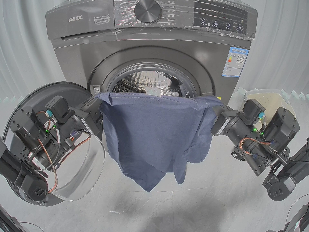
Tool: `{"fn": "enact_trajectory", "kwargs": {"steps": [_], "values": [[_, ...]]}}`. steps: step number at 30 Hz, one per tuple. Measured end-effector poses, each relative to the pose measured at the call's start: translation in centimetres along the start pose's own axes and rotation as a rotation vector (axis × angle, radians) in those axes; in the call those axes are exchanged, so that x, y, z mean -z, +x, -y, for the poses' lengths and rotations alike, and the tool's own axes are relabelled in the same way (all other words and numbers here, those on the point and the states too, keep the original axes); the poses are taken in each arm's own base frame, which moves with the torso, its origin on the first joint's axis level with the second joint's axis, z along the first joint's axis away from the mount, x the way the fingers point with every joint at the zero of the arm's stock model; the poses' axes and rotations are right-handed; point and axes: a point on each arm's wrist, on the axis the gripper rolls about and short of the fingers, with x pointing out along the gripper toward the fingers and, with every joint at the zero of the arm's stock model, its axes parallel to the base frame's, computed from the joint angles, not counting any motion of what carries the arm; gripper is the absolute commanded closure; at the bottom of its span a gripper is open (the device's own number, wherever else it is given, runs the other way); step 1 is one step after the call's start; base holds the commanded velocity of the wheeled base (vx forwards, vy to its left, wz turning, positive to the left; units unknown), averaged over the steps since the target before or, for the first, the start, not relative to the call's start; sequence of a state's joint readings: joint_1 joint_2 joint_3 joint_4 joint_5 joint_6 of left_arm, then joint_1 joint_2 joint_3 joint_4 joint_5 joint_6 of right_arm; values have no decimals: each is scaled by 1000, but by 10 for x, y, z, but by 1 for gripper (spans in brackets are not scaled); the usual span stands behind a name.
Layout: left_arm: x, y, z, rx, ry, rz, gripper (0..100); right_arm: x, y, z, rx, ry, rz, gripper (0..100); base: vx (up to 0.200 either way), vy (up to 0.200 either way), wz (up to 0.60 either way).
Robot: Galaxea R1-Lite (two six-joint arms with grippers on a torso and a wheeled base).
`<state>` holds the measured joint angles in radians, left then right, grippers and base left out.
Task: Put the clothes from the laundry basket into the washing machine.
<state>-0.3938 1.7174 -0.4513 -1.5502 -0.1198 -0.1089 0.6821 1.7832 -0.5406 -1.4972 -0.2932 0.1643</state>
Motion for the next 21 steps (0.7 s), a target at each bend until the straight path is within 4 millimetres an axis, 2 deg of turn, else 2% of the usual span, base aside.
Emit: {"fn": "enact_trajectory", "kwargs": {"steps": [9, 21], "values": [[-10, 0, 2, -13, -5, 41, 100, -6, 1, -3, -4, 1, 24, 100, 0, 0, 0], [-11, -1, 3, -11, -4, 43, 100, -11, 2, -5, -10, 7, 43, 100, 0, 0, 0]]}}
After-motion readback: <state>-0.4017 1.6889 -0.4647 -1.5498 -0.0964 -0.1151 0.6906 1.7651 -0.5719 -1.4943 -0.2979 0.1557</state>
